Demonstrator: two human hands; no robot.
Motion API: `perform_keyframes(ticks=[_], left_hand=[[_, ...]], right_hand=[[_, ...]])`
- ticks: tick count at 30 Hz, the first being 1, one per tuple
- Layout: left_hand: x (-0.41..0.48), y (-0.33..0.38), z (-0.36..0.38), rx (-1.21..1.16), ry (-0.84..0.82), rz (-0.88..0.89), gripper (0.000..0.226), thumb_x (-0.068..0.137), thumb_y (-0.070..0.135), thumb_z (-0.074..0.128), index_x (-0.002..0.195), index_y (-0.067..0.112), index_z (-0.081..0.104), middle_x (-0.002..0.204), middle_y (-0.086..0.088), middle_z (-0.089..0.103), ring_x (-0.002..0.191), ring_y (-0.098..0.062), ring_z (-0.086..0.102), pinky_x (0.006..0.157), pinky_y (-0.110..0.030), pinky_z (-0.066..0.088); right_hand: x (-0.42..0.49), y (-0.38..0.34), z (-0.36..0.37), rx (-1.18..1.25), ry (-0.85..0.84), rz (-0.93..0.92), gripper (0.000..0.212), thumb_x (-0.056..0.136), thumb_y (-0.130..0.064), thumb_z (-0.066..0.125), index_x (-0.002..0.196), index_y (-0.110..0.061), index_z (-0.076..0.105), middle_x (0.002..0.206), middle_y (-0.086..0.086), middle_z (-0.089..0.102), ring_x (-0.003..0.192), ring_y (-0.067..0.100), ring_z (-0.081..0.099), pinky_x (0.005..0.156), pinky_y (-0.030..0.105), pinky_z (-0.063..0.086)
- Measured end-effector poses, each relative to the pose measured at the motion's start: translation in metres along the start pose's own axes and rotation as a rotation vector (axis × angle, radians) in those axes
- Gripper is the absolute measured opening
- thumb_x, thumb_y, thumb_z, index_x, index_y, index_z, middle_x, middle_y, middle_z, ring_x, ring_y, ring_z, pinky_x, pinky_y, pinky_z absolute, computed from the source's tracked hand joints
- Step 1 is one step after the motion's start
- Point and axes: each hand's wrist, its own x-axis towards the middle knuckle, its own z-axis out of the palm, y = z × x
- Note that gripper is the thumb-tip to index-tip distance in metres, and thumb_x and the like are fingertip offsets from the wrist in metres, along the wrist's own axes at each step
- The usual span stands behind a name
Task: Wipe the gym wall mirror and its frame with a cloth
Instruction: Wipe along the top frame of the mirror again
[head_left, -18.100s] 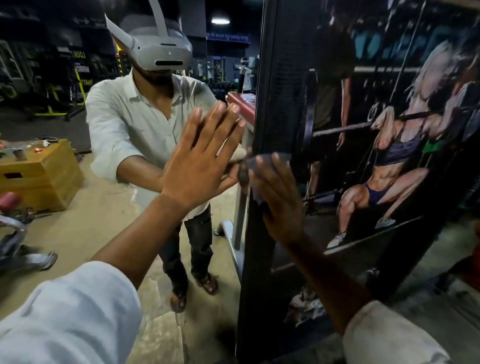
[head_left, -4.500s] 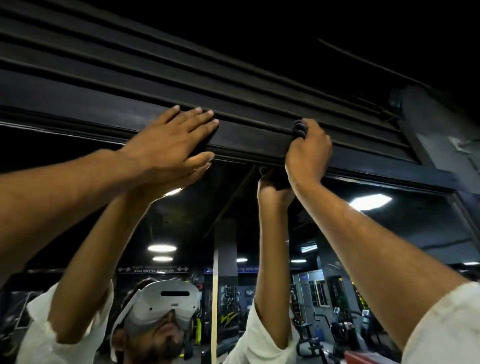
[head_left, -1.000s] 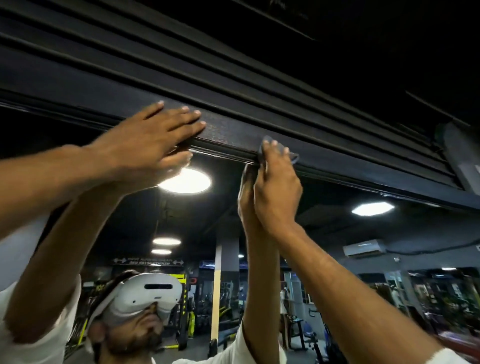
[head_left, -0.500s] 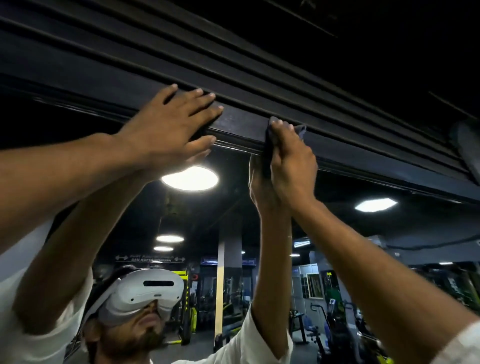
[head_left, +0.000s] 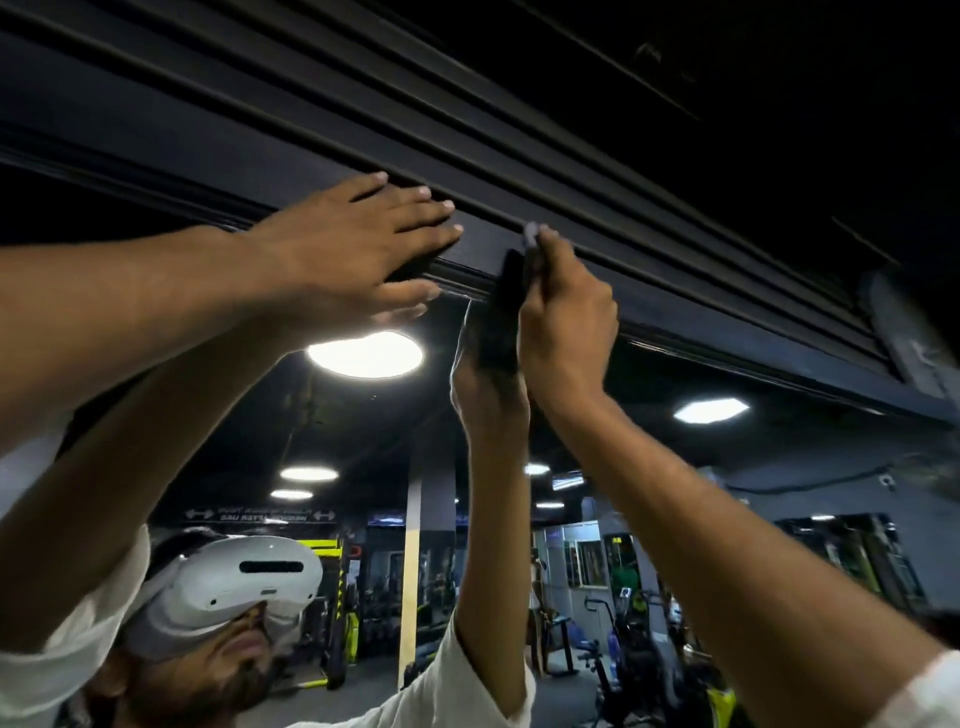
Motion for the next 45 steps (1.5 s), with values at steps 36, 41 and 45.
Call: perform_keyframes(ticks=[36,41,45], left_hand=[[-0.134,-0.083,-0.022,-0.061,0.122,-0.303,0.082,0.099,0.064,0.016,0.169,0.022,0.026,0.177,-0.001,0.022,0.164,-0.017,0.015,0.133,-0.046,0.007],[-0.148,-0.088,-0.025,-0.061,0.095,-0.337,0.084,0.098,0.065,0.014,0.169,0.022,0.025,0.177,-0.001,0.020,0.164,-0.016,0.012,0.134,-0.046,0.004],[-0.149,-0.087,-0.022,-0.065,0.105,-0.348,0.088,0.095,0.067,0.007,0.170,0.022,0.019,0.179,0.000,0.014,0.165,-0.016,0.006,0.134,-0.047,0.001]], right_hand=[[-0.008,-0.126,0.070,0.161,-0.085,0.004,0.030,0.105,-0.022,0.049,0.127,-0.022,0.068,0.119,0.002,0.072,0.106,0.025,0.067,0.089,0.041,0.054],[-0.032,-0.143,0.066,0.107,-0.209,-0.152,0.055,0.101,-0.038,0.045,0.149,-0.015,0.057,0.154,0.009,0.055,0.146,0.028,0.047,0.120,0.047,0.035],[-0.020,-0.151,0.082,0.066,-0.130,0.042,0.044,0.105,-0.025,0.048,0.147,-0.015,0.055,0.157,0.006,0.052,0.149,0.023,0.041,0.123,0.044,0.036]])
